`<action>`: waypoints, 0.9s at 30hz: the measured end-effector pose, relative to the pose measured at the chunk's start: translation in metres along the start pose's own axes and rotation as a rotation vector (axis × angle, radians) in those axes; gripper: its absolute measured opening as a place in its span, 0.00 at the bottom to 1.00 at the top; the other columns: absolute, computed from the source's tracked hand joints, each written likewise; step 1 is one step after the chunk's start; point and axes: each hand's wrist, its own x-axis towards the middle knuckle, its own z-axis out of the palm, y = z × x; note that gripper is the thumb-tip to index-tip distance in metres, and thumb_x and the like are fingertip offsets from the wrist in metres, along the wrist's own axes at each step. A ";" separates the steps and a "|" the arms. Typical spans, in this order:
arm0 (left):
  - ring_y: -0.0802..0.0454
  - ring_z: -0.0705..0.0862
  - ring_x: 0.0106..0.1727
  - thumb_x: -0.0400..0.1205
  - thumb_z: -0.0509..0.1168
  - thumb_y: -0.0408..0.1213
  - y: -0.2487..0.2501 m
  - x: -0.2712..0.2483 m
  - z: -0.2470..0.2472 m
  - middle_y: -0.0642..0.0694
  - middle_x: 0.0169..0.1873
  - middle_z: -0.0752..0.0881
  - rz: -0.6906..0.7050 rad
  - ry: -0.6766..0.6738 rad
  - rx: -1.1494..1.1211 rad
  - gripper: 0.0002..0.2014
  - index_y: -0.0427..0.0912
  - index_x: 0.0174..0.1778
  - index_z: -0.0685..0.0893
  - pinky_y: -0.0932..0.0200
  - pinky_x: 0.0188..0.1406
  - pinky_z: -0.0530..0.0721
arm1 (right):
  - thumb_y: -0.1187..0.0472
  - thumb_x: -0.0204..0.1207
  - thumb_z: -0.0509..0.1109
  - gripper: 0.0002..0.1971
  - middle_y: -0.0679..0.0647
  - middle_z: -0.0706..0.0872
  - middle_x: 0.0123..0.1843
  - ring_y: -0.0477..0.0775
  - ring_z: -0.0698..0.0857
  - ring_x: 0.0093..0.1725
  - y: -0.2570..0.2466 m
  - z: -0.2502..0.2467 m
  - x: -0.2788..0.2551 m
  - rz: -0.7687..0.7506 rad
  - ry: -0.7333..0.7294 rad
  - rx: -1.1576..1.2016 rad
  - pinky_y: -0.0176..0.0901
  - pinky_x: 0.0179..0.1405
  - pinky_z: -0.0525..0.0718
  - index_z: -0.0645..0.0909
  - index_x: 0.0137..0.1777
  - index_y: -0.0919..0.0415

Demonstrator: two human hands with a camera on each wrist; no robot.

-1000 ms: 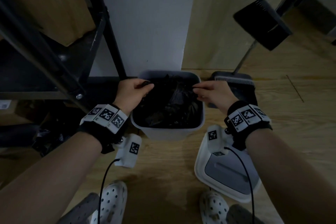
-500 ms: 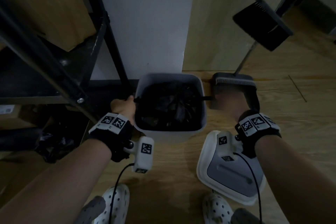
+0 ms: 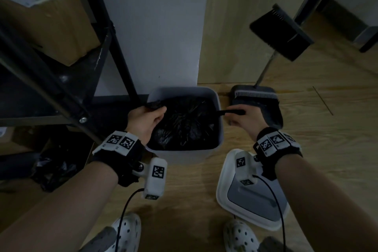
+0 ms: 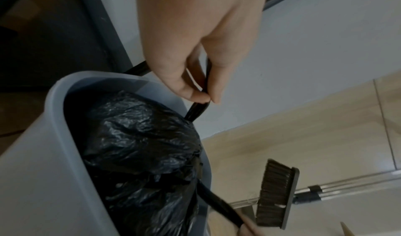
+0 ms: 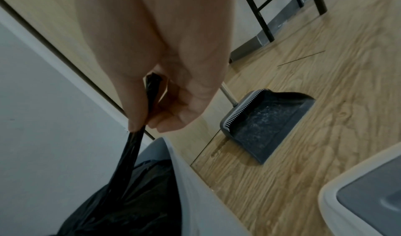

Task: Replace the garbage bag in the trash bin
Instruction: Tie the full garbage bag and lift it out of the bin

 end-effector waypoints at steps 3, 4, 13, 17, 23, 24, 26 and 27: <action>0.54 0.83 0.39 0.78 0.67 0.23 -0.001 -0.001 0.001 0.43 0.36 0.84 0.001 0.022 0.020 0.05 0.35 0.37 0.83 0.71 0.33 0.86 | 0.71 0.74 0.72 0.10 0.51 0.86 0.38 0.50 0.86 0.41 -0.006 0.001 -0.004 -0.017 -0.005 0.142 0.37 0.45 0.89 0.86 0.40 0.54; 0.55 0.83 0.38 0.78 0.68 0.26 0.000 -0.001 0.002 0.44 0.36 0.84 -0.004 0.041 0.028 0.04 0.37 0.38 0.83 0.69 0.34 0.86 | 0.71 0.74 0.71 0.09 0.51 0.86 0.37 0.49 0.86 0.40 -0.008 0.002 -0.004 -0.021 0.002 0.177 0.35 0.43 0.89 0.85 0.40 0.55; 0.59 0.75 0.26 0.78 0.69 0.40 0.015 -0.005 0.020 0.54 0.19 0.74 -0.004 0.001 0.021 0.11 0.47 0.31 0.78 0.56 0.47 0.78 | 0.55 0.73 0.74 0.08 0.51 0.84 0.33 0.47 0.82 0.33 -0.035 0.014 -0.002 -0.084 -0.027 0.230 0.43 0.37 0.80 0.83 0.37 0.59; 0.61 0.77 0.23 0.79 0.68 0.39 0.015 -0.014 0.030 0.56 0.19 0.76 0.107 -0.196 0.144 0.07 0.44 0.36 0.85 0.62 0.43 0.77 | 0.55 0.73 0.74 0.08 0.56 0.88 0.42 0.52 0.86 0.44 -0.049 0.023 -0.004 -0.140 -0.084 0.274 0.49 0.52 0.84 0.85 0.44 0.61; 0.74 0.84 0.41 0.76 0.71 0.32 0.006 -0.027 0.046 0.49 0.49 0.88 0.425 -0.458 0.641 0.15 0.37 0.59 0.86 0.75 0.50 0.82 | 0.57 0.74 0.73 0.01 0.45 0.91 0.40 0.46 0.89 0.47 -0.069 0.043 -0.017 -0.220 -0.308 0.186 0.44 0.55 0.85 0.86 0.42 0.52; 0.75 0.84 0.40 0.76 0.72 0.32 0.003 -0.026 0.046 0.49 0.48 0.89 0.449 -0.452 0.660 0.14 0.35 0.57 0.86 0.77 0.48 0.82 | 0.57 0.74 0.73 0.02 0.43 0.91 0.38 0.44 0.89 0.44 -0.071 0.045 -0.018 -0.232 -0.314 0.153 0.42 0.53 0.84 0.86 0.40 0.50; 0.78 0.82 0.32 0.75 0.72 0.32 0.000 -0.024 0.046 0.50 0.40 0.88 0.441 -0.421 0.648 0.11 0.31 0.51 0.88 0.81 0.39 0.79 | 0.57 0.74 0.73 0.05 0.40 0.90 0.34 0.41 0.88 0.42 -0.072 0.045 -0.018 -0.248 -0.309 0.123 0.39 0.51 0.82 0.84 0.37 0.48; 0.78 0.81 0.28 0.74 0.73 0.32 0.000 -0.023 0.045 0.52 0.35 0.87 0.434 -0.405 0.646 0.10 0.29 0.48 0.88 0.81 0.34 0.77 | 0.57 0.75 0.73 0.06 0.39 0.89 0.33 0.39 0.87 0.41 -0.073 0.043 -0.018 -0.253 -0.301 0.123 0.38 0.51 0.82 0.84 0.37 0.48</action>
